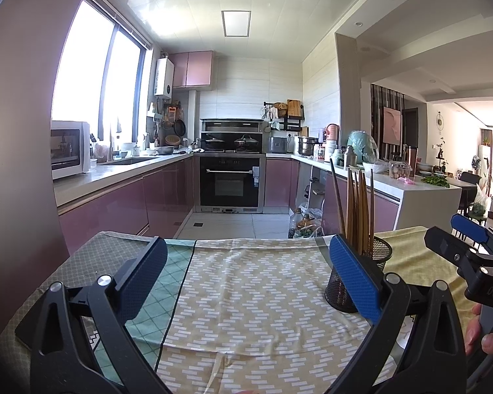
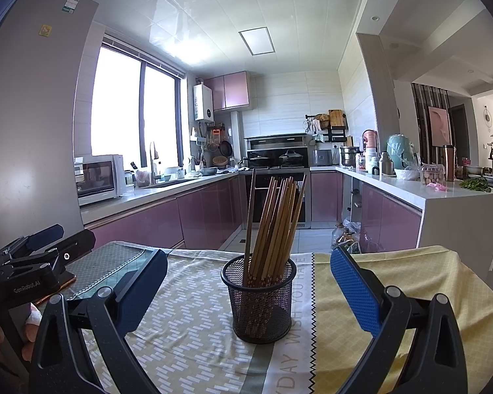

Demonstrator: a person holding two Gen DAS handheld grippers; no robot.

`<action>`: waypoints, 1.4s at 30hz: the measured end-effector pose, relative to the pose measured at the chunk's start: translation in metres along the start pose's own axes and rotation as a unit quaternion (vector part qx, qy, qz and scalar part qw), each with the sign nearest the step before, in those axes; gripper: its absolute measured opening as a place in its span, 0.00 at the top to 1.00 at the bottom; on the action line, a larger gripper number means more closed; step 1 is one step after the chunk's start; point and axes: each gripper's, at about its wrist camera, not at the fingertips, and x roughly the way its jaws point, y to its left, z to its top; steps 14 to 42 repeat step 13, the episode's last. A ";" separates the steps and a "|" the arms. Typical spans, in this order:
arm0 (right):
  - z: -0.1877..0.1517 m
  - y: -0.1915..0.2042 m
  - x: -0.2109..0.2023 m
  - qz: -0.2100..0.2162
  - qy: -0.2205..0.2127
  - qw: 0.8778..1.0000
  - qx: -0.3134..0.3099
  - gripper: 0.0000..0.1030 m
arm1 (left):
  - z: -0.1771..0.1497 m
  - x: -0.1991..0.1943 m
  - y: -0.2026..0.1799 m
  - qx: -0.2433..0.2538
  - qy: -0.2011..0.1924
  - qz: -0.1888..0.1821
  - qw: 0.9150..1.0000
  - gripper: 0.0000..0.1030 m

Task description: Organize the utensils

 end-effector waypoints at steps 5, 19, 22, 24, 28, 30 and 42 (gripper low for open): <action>-0.001 -0.002 0.001 0.000 0.004 1.000 0.001 0.07 | -0.001 -0.001 0.000 0.001 0.000 0.000 1.000 0.06; -0.014 -0.068 0.041 -0.097 0.141 0.985 -0.001 0.06 | -0.010 0.032 0.019 -0.014 0.085 0.008 0.996 0.05; -0.014 -0.068 0.041 -0.097 0.141 0.985 -0.001 0.06 | -0.010 0.032 0.019 -0.014 0.085 0.008 0.996 0.05; -0.014 -0.068 0.041 -0.097 0.141 0.985 -0.001 0.06 | -0.010 0.032 0.019 -0.014 0.085 0.008 0.996 0.05; -0.014 -0.068 0.041 -0.097 0.141 0.985 -0.001 0.06 | -0.010 0.032 0.019 -0.014 0.085 0.008 0.996 0.05; -0.014 -0.068 0.041 -0.097 0.141 0.985 -0.001 0.06 | -0.010 0.032 0.019 -0.014 0.085 0.008 0.996 0.05; -0.014 -0.068 0.041 -0.097 0.141 0.985 -0.001 0.06 | -0.010 0.032 0.019 -0.014 0.085 0.008 0.996 0.05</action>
